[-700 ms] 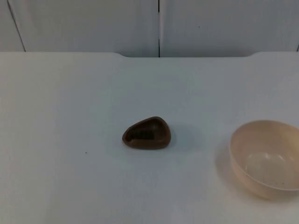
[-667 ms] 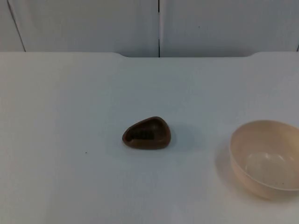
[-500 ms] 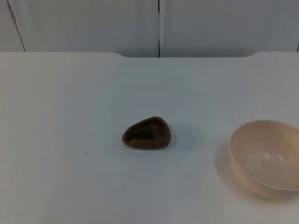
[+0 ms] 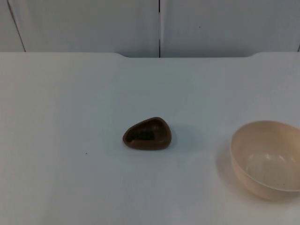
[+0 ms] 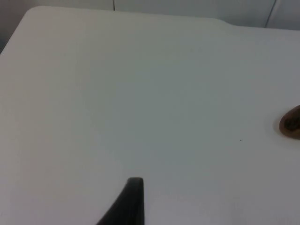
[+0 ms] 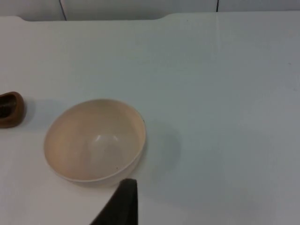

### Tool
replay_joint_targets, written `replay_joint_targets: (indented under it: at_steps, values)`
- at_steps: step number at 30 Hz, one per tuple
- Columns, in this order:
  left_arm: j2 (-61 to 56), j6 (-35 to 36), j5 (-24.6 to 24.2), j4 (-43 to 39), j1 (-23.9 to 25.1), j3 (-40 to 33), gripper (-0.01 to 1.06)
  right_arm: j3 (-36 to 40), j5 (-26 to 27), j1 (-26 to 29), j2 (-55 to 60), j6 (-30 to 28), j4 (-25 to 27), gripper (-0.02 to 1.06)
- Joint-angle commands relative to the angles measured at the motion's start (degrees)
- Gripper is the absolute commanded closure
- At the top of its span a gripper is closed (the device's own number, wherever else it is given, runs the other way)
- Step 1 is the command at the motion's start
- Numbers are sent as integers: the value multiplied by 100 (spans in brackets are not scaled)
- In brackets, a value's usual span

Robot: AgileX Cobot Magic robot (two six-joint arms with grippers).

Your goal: Pick up the bowl with the left hand and pour the coffee beans from the cup into the bowl with the right hand.

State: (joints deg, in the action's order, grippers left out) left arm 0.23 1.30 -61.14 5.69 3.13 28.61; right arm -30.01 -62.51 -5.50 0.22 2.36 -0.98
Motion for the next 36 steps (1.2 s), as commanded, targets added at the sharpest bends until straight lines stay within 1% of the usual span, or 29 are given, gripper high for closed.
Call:
replay_joint_targets:
  at_steps: [1, 9, 22, 27, 36]
  values:
    - [-23, 44, 2, -19, 11, -32, 0, 47, 71, 40, -22, -26, -18, -1]
    - [-23, 45, 12, -9, 11, -32, 0, 47, 71, 40, -22, -61, -30, -1]
    - [-23, -36, 60, 288, 11, 10, 0, 47, 71, 27, -22, -85, -30, -1]
    - [1, -45, 39, 334, 11, 202, 0, 47, 71, 26, -22, -117, -30, -1]
    - [556, -130, 149, 590, 11, 697, 0, 47, 71, 26, -22, -184, -14, -1]
